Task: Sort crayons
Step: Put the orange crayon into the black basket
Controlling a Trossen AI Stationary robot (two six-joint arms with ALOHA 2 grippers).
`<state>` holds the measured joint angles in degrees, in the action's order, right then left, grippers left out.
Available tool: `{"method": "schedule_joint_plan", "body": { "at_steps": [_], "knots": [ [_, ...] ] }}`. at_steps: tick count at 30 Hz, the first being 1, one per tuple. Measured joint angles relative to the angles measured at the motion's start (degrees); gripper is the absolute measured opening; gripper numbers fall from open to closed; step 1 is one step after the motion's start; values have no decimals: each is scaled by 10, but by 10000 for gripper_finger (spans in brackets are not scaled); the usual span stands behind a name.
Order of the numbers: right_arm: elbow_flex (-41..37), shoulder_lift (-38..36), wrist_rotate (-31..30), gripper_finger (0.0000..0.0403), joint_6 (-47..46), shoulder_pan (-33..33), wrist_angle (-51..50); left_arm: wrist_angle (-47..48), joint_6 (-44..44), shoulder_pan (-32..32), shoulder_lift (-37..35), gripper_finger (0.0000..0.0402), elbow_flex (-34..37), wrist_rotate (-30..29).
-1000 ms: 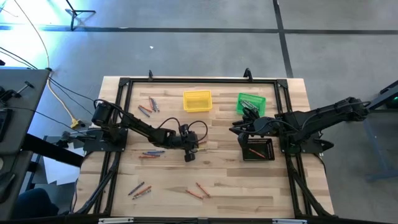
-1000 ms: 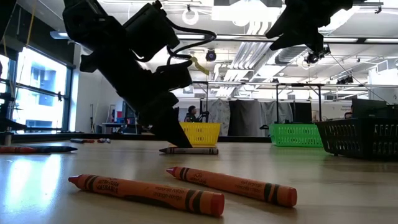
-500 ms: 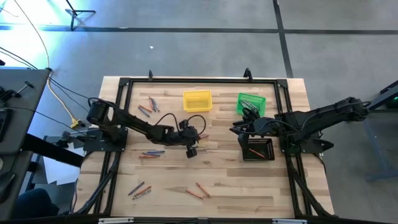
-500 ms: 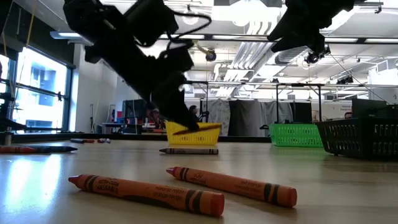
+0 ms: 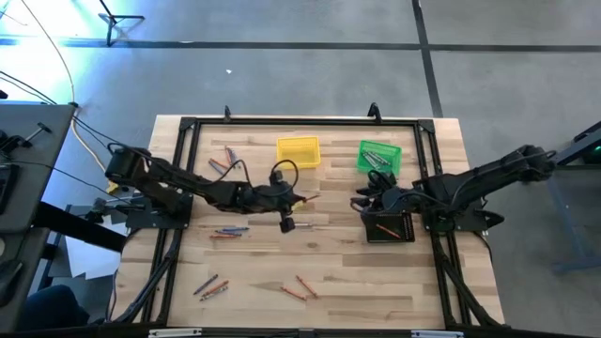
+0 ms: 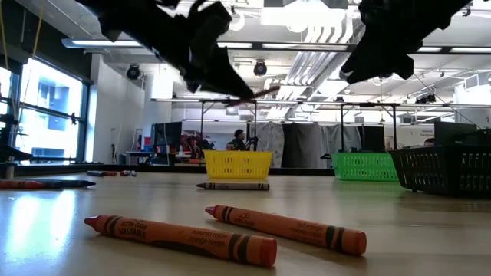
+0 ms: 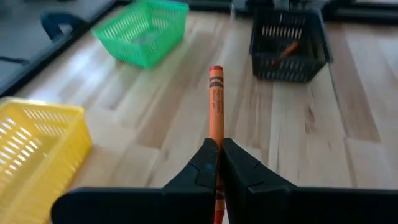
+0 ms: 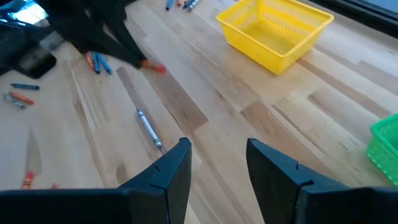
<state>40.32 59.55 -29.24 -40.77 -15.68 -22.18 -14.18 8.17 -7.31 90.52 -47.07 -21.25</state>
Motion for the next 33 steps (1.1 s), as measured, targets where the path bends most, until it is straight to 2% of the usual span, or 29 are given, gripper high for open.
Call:
{"method": "schedule_joint_plan", "body": {
  "at_steps": [7, 15, 21, 27, 33],
  "knots": [
    [-33, 0, -54, 149, 23, -56, 104, -9, -17, 0, -37, 0, 0, -19],
    [-95, 5, -74, 149, 135, -109, 379, -73, -41, 0, -43, 0, 0, -21],
    [-129, 47, -76, 149, 158, -111, 514, -135, -55, -2, -43, 0, 0, -20],
    [-131, 100, -76, 149, 251, -111, 670, -164, -59, -7, -43, 0, 0, -19],
    [-130, 121, -72, 149, 297, -98, 754, -212, -60, -25, -42, 0, 0, -18]
  ]
}}
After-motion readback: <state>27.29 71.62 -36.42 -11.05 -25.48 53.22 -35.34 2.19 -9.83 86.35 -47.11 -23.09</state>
